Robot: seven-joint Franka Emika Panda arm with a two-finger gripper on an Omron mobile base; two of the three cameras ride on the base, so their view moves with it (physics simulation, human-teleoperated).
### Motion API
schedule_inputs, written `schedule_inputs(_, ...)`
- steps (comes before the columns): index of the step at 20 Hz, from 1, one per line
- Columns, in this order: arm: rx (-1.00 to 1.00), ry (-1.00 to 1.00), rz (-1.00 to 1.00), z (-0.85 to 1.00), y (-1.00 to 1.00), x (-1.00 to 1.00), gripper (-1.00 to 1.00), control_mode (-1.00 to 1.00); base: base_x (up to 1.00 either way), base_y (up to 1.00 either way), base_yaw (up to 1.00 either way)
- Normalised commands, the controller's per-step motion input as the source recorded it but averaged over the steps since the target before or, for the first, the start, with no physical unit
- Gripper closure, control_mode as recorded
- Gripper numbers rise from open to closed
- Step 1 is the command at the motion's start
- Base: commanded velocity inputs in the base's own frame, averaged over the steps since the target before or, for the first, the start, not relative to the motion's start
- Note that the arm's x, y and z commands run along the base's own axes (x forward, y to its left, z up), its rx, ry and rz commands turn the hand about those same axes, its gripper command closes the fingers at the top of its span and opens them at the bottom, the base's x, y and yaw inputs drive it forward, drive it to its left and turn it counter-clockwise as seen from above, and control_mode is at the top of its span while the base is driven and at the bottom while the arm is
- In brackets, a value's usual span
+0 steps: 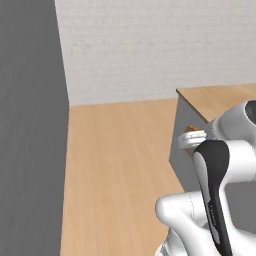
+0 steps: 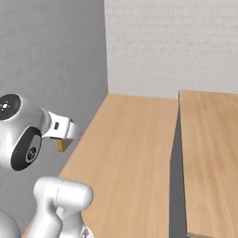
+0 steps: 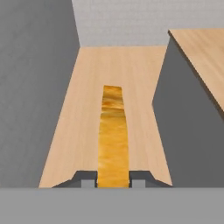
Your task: Start the toaster. Once the lever pops up, take the bread to the plate on the dining counter.
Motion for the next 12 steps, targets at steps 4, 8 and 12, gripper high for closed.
schedule_inputs(4,0.0,0.0,0.0,0.0,0.0,0.0,1.0,1.0,1.0,0.0,-0.11)
schedule_inputs(8,0.0,0.0,0.0,0.0,0.0,0.0,1.0,1.0,1.0,0.0,-0.13)
schedule_inputs(12,0.0,0.0,0.0,0.0,0.0,0.0,1.0,1.0,1.0,0.0,-0.13)
